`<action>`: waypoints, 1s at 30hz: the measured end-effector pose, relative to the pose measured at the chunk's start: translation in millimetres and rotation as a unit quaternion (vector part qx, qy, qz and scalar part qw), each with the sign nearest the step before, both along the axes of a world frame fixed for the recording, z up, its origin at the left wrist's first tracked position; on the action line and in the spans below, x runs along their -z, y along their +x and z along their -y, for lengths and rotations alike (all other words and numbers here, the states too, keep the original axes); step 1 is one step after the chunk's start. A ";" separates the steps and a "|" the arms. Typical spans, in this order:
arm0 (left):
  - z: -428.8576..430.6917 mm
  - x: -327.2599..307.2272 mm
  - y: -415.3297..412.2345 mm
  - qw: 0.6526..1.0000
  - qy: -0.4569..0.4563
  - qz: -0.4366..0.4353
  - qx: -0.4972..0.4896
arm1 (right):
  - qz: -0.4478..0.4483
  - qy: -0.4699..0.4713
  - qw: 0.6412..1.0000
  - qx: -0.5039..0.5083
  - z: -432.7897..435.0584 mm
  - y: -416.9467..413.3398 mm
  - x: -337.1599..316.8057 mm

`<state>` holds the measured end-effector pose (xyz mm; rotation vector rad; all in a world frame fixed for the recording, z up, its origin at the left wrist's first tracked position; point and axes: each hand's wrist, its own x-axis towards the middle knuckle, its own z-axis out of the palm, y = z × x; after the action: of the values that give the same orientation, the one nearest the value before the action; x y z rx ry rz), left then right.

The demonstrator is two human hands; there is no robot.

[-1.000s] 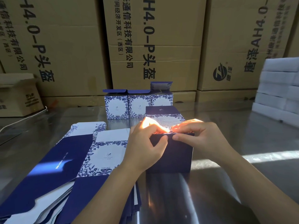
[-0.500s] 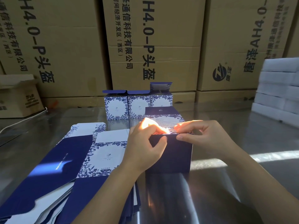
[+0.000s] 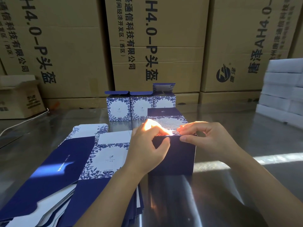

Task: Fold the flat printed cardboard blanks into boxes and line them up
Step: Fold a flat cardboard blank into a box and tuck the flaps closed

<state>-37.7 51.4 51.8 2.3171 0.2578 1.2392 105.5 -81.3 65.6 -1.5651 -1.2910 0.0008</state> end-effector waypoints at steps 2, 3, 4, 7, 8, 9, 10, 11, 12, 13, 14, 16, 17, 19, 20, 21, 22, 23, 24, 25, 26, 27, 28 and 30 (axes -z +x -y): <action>-1.2 1.5 1.0 1.000 0.006 0.005 -0.003 | -0.005 0.003 1.000 0.001 -0.4 -1.2 -0.2; -1.5 2.5 1.7 1.000 0.010 0.007 -0.005 | -0.004 0.003 1.000 0.002 -0.6 -1.5 -0.3; -1.3 3.4 2.3 1.000 0.017 0.010 -0.008 | -0.001 0.003 1.000 0.005 -0.5 -2.0 -0.4; -1.0 7.1 3.6 0.995 0.087 0.028 -0.042 | 0.015 0.011 1.000 -0.001 -0.2 -6.2 -0.6; -1.2 8.4 4.4 0.990 0.125 0.035 -0.064 | 0.019 0.014 1.000 -0.005 -0.3 -7.9 -0.4; -1.7 9.5 5.2 0.983 0.157 0.045 -0.080 | 0.022 0.016 1.000 -0.008 -1.0 -9.7 -0.2; -2.5 10.2 5.8 0.978 0.181 0.058 -0.087 | 0.021 0.018 1.000 -0.011 -1.5 -11.5 0.1; -3.6 10.6 6.0 0.974 0.196 0.071 -0.088 | 0.017 0.021 1.000 -0.015 -2.3 -13.0 0.2; -4.8 10.3 6.0 0.972 0.205 0.081 -0.083 | 0.014 0.023 0.999 -0.018 -2.6 -14.1 0.4; -5.7 9.7 5.9 0.971 0.211 0.086 -0.076 | 0.016 0.024 0.999 -0.018 -2.7 -14.6 0.5; -6.3 9.1 5.9 0.970 0.215 0.088 -0.069 | 0.018 0.024 0.999 -0.016 -2.5 -14.6 0.5; -6.3 8.4 5.7 0.971 0.218 0.082 -0.061 | 0.008 0.027 1.000 -0.012 -0.9 -12.7 0.4; -5.5 8.1 5.5 0.971 0.218 0.079 -0.060 | -0.003 0.028 1.000 -0.011 -0.1 -11.3 -0.1; -3.5 7.0 4.9 0.972 0.214 0.071 -0.066 | -0.014 0.024 1.000 -0.008 1.0 -8.8 -0.4; -2.3 6.1 4.7 0.972 0.214 0.068 -0.073 | -0.010 0.019 1.000 -0.003 1.4 -7.8 -0.5; -1.2 5.2 4.5 0.971 0.215 0.065 -0.080 | -0.006 0.015 1.000 0.002 1.4 -7.1 -0.9; -0.7 4.2 4.2 0.971 0.215 0.062 -0.085 | -0.003 0.013 1.000 0.005 1.2 -6.6 -1.3; -0.6 3.4 3.9 0.972 0.212 0.057 -0.087 | -0.003 0.013 1.000 0.008 1.2 -6.1 -1.4; -1.0 2.5 3.5 0.974 0.205 0.050 -0.086 | -0.002 0.013 1.000 0.013 1.3 -5.7 -1.4; -1.6 1.7 2.8 0.976 0.195 0.043 -0.083 | 0.000 0.013 1.000 0.018 1.4 -5.5 -1.5; -2.0 1.2 2.2 0.979 0.184 0.038 -0.080 | 0.004 0.013 1.000 0.023 1.5 -5.7 -1.5; -2.0 0.9 1.7 0.981 0.174 0.033 -0.078 | 0.008 0.013 1.000 0.025 1.6 -5.7 -1.2; -1.7 0.8 1.4 0.982 0.168 0.027 -0.076 | 0.013 0.014 0.999 0.026 1.7 -5.9 -0.9; -0.6 0.8 1.0 0.983 0.163 0.015 -0.080 | 0.010 0.019 1.000 0.021 1.6 -6.4 -1.1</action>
<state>-36.7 52.0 51.0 2.5926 0.2502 1.4903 99.0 -82.8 66.7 -1.5627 -1.2672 -0.0662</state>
